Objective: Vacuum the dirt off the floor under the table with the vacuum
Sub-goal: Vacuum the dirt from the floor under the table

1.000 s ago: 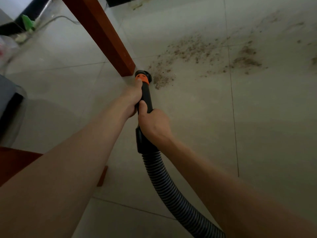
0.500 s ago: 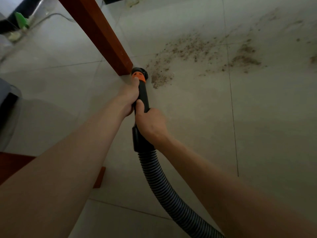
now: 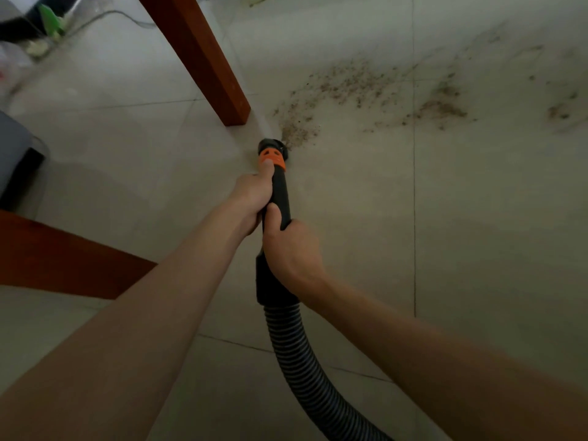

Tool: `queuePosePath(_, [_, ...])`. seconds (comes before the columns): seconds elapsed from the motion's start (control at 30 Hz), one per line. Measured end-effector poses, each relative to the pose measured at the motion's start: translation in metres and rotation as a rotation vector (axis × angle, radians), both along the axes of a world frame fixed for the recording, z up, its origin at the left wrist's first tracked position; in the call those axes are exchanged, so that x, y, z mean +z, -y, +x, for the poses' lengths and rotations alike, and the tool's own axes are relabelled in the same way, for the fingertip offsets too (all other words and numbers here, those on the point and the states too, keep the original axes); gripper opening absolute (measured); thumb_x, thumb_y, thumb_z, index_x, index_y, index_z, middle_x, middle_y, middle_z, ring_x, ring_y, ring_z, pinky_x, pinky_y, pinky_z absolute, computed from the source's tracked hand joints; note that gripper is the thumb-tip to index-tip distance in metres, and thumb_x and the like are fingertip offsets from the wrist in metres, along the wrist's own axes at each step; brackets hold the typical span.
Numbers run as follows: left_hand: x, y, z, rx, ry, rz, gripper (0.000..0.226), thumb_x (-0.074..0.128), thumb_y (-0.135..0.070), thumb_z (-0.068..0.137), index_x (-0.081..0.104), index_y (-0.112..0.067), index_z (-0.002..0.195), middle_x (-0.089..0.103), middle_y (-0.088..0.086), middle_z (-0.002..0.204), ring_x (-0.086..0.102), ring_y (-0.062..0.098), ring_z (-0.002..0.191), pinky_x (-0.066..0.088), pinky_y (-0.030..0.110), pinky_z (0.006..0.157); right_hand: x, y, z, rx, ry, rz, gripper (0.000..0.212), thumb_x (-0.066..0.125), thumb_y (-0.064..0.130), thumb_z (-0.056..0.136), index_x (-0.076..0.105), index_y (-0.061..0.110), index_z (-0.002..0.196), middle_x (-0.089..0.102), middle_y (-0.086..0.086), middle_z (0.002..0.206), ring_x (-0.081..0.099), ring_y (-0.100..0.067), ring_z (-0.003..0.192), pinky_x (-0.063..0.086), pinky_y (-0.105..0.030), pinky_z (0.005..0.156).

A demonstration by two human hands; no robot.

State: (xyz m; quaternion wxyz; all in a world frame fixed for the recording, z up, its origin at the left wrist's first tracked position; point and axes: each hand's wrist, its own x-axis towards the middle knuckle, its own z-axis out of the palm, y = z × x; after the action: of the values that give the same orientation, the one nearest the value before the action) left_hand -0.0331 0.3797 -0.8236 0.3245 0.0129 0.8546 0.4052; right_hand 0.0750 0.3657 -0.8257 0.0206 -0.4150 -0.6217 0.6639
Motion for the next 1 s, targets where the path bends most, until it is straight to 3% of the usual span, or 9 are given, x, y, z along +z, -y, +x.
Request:
queuePosePath(0.13, [0.005,-0.001,0.016,-0.026,0.021,0.013,0.05,0.034,-0.043,0.099,0.057,-0.001,0.114,0.065,0.014,0.107,0.058,0.022,0.078,0.049,0.03,0.069,0.007,-0.002,0.018,0.005,0.02,0.018,0.051,0.028,0.053,0.098,0.054,0.01,0.087,0.058,-0.002,0.073,0.054,-0.013,0.056,0.038,-0.022,0.044])
queuePosePath(0.3, [0.011,-0.01,0.022,-0.025,0.024,0.01,0.051,0.035,-0.044,0.099,0.055,-0.001,0.119,0.064,0.015,0.112,0.059,0.025,0.088,0.048,0.031,0.069,0.012,-0.012,0.023,0.011,0.062,0.089,0.051,0.028,0.052,0.099,0.053,0.011,0.081,0.051,0.0,0.066,0.05,-0.012,0.053,0.035,-0.023,0.043])
queuePosePath(0.43, [0.012,-0.015,0.02,-0.039,0.017,0.01,0.052,0.033,-0.044,0.1,0.056,-0.001,0.117,0.064,0.014,0.109,0.058,0.02,0.074,0.045,0.027,0.057,0.013,-0.014,0.018,0.009,0.067,0.103,0.051,0.028,0.052,0.099,0.053,0.01,0.086,0.053,-0.001,0.068,0.051,-0.012,0.054,0.035,-0.023,0.043])
queuePosePath(0.6, [0.007,-0.019,0.007,-0.024,-0.002,0.016,0.052,0.034,-0.045,0.099,0.056,-0.001,0.118,0.065,0.014,0.11,0.059,0.024,0.084,0.049,0.032,0.071,0.012,-0.018,0.007,0.009,0.039,0.078,0.049,0.028,0.052,0.099,0.052,0.01,0.086,0.055,-0.002,0.069,0.053,-0.013,0.055,0.037,-0.023,0.044])
queuePosePath(0.7, [0.007,-0.025,-0.002,-0.037,-0.023,0.007,0.053,0.033,-0.045,0.1,0.055,-0.001,0.119,0.064,0.014,0.112,0.061,0.027,0.094,0.049,0.032,0.076,0.014,-0.023,0.001,0.002,0.022,0.057,0.05,0.028,0.05,0.099,0.049,0.013,0.073,0.054,0.0,0.066,0.051,-0.011,0.052,0.035,-0.021,0.041])
queuePosePath(0.87, [0.01,-0.035,-0.012,-0.063,-0.004,0.015,0.045,0.03,-0.044,0.101,0.055,-0.005,0.097,0.059,0.01,0.093,0.054,0.017,0.068,0.044,0.025,0.057,0.014,-0.032,-0.014,-0.002,0.004,0.034,0.052,0.027,0.05,0.099,0.054,0.01,0.08,0.056,-0.002,0.067,0.052,-0.013,0.053,0.036,-0.021,0.041])
queuePosePath(1.0, [0.01,-0.043,-0.021,-0.053,-0.012,0.047,0.049,0.029,-0.041,0.101,0.053,-0.003,0.121,0.06,0.012,0.101,0.058,0.021,0.082,0.046,0.027,0.071,0.013,-0.041,-0.024,0.011,-0.001,0.043,0.054,0.027,0.049,0.1,0.049,0.012,0.068,0.053,-0.001,0.063,0.051,-0.013,0.05,0.034,-0.022,0.041])
